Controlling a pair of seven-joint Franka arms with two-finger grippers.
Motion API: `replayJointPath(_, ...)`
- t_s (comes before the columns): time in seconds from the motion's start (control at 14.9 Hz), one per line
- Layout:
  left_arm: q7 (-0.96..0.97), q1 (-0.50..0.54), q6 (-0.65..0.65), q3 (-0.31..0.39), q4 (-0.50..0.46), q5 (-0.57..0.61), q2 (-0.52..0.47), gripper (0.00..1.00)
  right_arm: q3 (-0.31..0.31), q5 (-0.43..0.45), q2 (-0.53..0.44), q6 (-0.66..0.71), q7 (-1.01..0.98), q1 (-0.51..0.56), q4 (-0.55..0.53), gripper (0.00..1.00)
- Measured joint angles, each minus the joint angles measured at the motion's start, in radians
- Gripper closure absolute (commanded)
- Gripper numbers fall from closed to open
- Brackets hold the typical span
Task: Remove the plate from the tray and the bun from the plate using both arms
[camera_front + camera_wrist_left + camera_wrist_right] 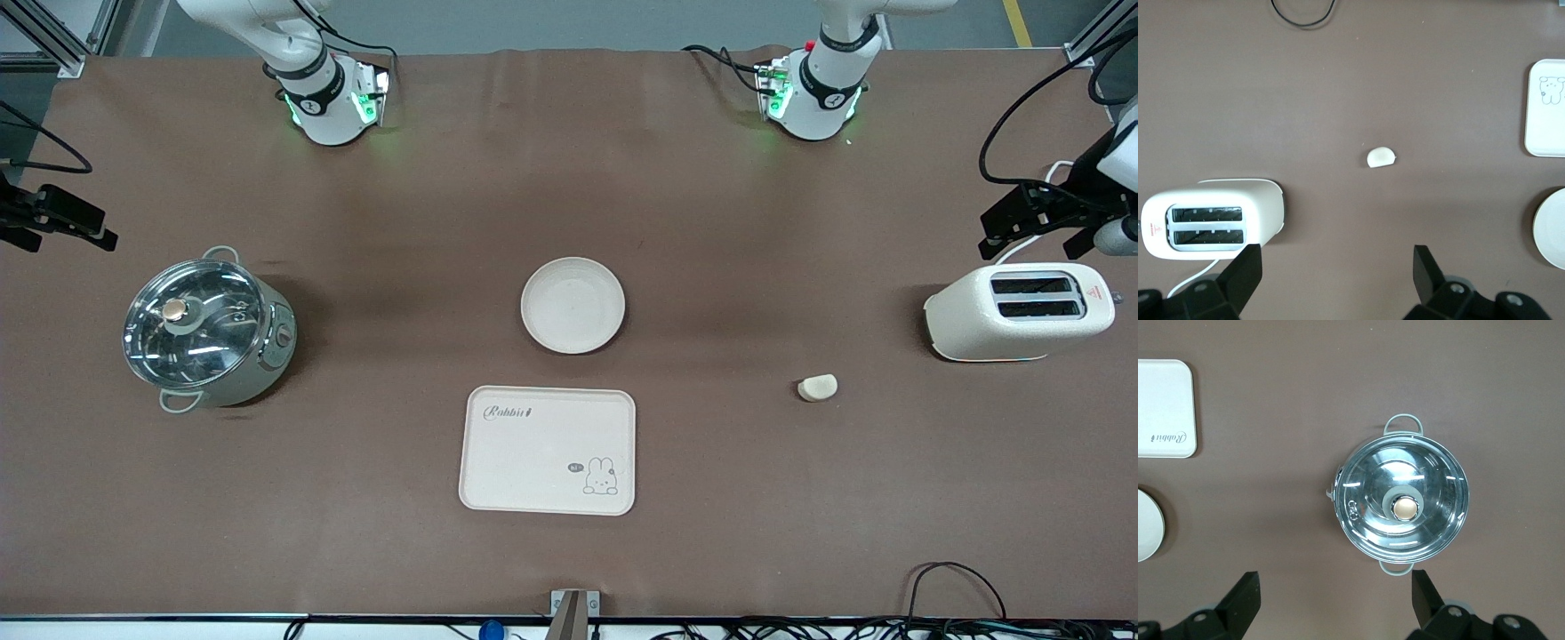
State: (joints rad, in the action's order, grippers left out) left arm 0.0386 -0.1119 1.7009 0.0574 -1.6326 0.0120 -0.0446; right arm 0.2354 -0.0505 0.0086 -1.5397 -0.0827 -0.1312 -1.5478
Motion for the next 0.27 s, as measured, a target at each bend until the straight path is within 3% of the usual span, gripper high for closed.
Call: replayJointPath(0.27,0.001,0.001,0.003,0.000,-0.006,0.000,-0.001,0.00,-0.001,0.000,-0.018,0.006,0.000,0.000,0.000,0.00)
